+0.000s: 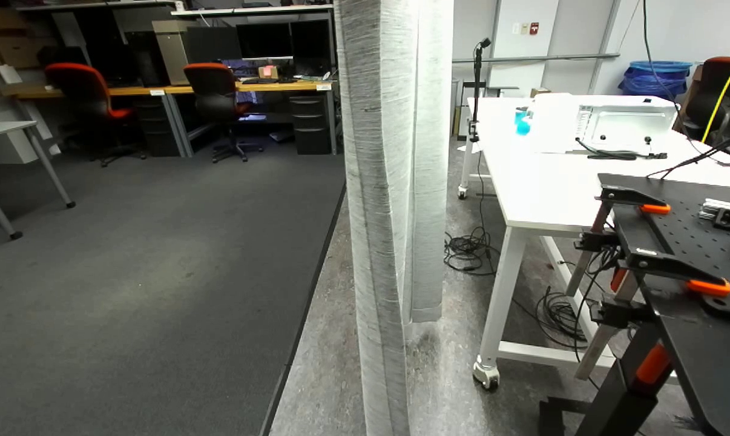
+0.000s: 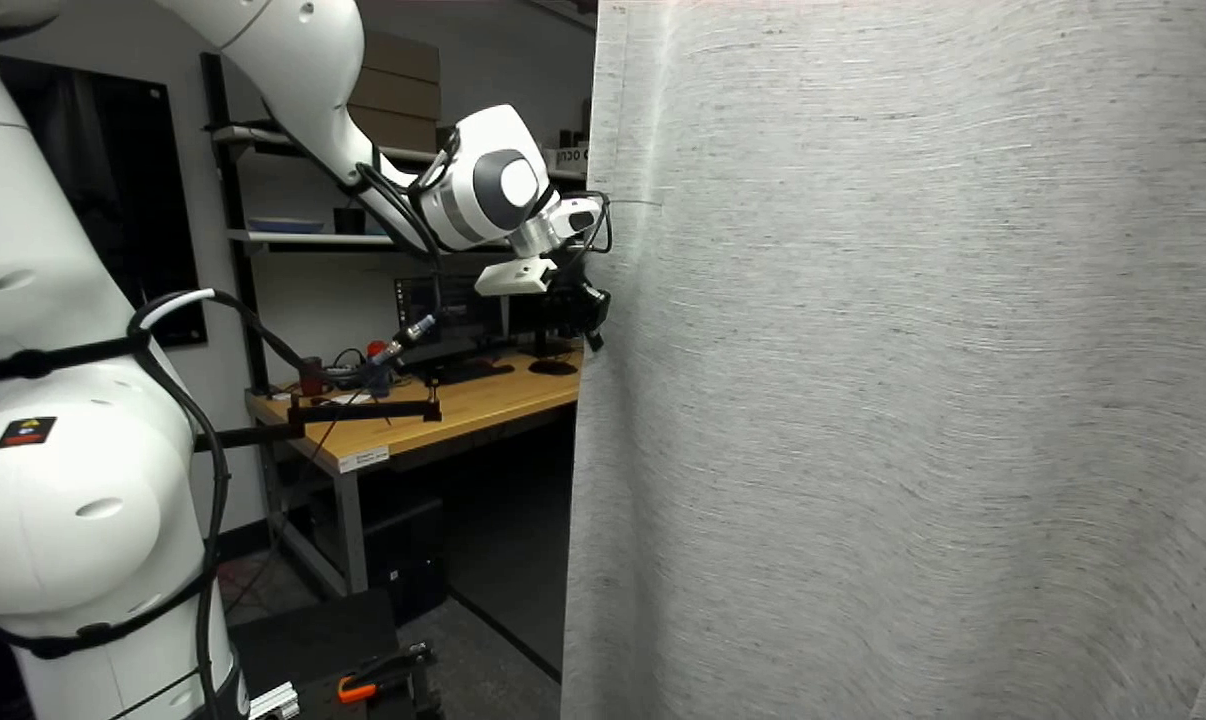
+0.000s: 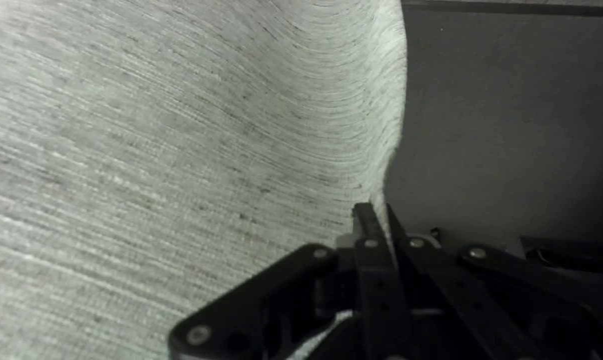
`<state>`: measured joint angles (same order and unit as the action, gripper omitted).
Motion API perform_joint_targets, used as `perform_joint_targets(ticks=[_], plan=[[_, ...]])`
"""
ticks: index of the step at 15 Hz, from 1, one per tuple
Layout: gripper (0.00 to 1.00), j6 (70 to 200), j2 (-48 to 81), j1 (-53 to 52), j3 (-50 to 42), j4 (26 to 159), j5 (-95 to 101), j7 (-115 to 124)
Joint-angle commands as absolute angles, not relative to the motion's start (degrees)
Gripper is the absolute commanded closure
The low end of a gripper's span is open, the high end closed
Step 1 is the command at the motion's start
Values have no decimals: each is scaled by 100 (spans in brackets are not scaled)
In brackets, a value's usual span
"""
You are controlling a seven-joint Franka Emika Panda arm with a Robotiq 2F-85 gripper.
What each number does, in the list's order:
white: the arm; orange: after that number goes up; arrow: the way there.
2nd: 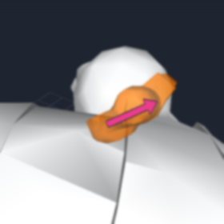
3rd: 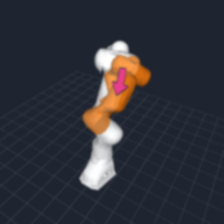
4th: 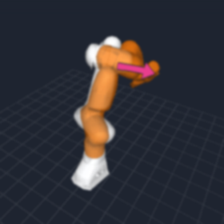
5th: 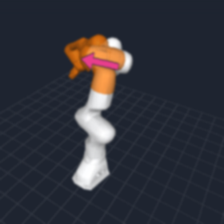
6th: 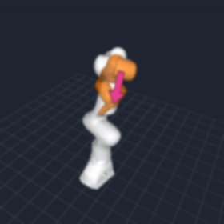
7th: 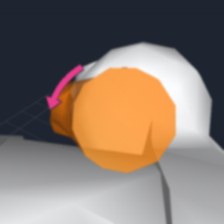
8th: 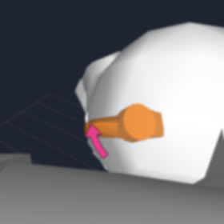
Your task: Pull the grey curtain to the left.
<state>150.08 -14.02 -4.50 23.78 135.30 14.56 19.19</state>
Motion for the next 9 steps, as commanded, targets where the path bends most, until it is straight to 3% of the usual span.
perform_joint_targets(ticks=[1,9], plan=[[99,14747,-870,-499,2434,12954,2020,2110],[99,14474,-74,-998,2369,12159,2672,2125]])
